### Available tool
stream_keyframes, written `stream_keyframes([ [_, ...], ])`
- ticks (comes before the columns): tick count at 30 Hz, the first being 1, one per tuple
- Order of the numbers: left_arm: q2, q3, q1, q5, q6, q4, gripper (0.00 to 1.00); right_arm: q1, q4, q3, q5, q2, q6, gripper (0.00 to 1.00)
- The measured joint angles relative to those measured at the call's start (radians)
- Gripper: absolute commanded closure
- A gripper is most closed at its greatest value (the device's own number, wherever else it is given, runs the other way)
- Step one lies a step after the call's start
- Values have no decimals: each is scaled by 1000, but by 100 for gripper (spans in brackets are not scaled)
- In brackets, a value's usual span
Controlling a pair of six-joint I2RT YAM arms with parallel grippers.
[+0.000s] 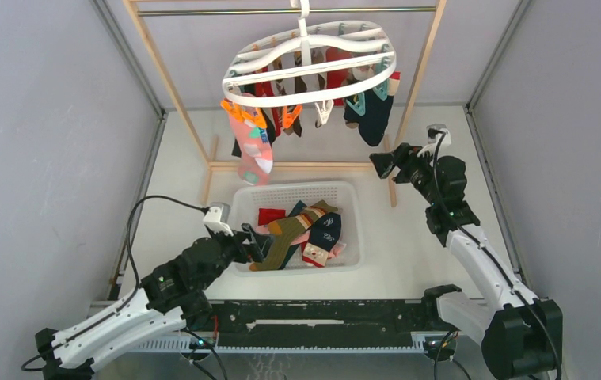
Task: Remove the socks clipped to the hanger
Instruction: Remove the sock from the hanger.
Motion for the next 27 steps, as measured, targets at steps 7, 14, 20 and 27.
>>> stream_keyframes([
  [7,7,45,0,0,6,-6,0,-1,127,58,-2,84,0,17],
  [14,10,45,0,3,6,-27,0,-2,232,102,6,174,-2,20],
  [20,10,45,0,3,6,-31,0,-1,307,127,-7,250,15,29],
  [27,10,45,0,3,6,-35,0,37,325,127,-13,281,27,42],
])
